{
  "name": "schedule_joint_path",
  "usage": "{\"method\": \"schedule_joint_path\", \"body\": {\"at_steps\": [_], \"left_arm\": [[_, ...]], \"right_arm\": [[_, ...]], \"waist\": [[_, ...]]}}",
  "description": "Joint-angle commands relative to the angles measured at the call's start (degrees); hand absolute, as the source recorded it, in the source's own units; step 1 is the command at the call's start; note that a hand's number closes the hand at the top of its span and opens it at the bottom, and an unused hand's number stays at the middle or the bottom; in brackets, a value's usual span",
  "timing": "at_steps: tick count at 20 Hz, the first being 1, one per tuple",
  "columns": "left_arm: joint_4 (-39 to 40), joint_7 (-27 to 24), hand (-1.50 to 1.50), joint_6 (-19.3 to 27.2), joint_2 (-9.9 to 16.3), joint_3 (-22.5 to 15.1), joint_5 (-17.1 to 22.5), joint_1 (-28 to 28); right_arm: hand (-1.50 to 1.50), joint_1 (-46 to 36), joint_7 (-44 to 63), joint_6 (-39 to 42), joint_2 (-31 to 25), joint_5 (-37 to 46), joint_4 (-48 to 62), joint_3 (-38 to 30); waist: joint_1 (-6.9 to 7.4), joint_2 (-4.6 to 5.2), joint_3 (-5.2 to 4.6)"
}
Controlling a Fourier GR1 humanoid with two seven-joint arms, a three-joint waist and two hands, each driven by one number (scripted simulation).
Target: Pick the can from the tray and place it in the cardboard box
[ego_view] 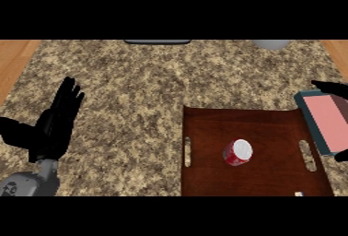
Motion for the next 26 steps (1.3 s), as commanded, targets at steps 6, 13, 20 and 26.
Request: {"method": "schedule_joint_path", "body": {"at_steps": [6,13,20,26], "left_arm": [[-0.8,0.9,0.0,0.6,-2.3,1.1,-2.8,0.3],[0.6,0.8,0.0,-4.0,-3.2,4.7,-3.2,0.0],[-1.8,-0.5,0.0,-7.0,-4.5,6.4,-4.2,4.4],[-5.6,8.1,0.0,-3.5,-6.8,6.0,-8.3,0.4]], "right_arm": [[-1.5,-2.3,22.6,6.0,6.4,-8.2,-16.1,1.7],[-1.5,1.8,28.1,6.3,10.6,-3.8,-22.9,0.5],[-1.5,-0.4,29.7,8.8,16.9,0.3,-17.4,0.6],[-1.5,3.3,33.3,5.6,24.1,7.9,-22.9,3.0]], "waist": [[-0.39,-0.02,0.05],[-0.48,0.07,0.08],[-0.03,0.14,0.09],[-0.26,0.1,0.11]]}}
